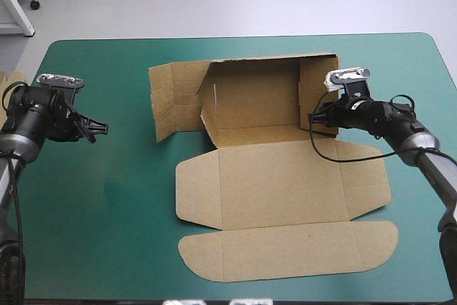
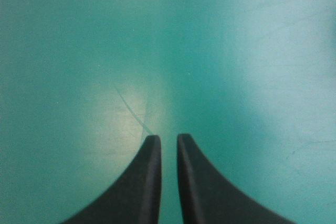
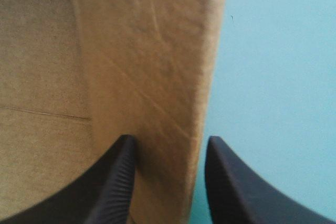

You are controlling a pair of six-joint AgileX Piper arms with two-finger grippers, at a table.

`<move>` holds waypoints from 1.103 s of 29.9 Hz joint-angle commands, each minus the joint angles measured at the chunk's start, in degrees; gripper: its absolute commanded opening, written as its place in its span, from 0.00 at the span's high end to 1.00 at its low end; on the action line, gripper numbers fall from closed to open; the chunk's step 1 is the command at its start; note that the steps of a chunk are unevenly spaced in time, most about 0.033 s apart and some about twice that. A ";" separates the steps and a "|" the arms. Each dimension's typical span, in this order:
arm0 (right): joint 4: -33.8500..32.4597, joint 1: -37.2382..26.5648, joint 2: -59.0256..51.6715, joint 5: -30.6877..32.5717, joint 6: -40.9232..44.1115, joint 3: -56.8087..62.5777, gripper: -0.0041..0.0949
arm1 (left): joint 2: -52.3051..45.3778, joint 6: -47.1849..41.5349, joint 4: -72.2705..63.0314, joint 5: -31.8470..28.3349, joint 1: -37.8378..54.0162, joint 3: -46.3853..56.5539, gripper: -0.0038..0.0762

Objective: Fold the box

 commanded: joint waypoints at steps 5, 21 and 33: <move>0.53 -0.07 -1.74 -2.34 -0.42 -2.27 0.98 | -1.95 -0.35 0.04 -1.26 -0.09 -1.72 0.85; -7.21 -3.46 4.97 40.41 11.92 -33.21 0.97 | -1.95 1.42 -0.38 -0.54 -0.09 -1.72 0.86; -5.07 -3.92 18.07 50.48 12.89 -39.90 0.97 | -1.95 2.09 -1.17 0.16 -0.09 -1.72 0.86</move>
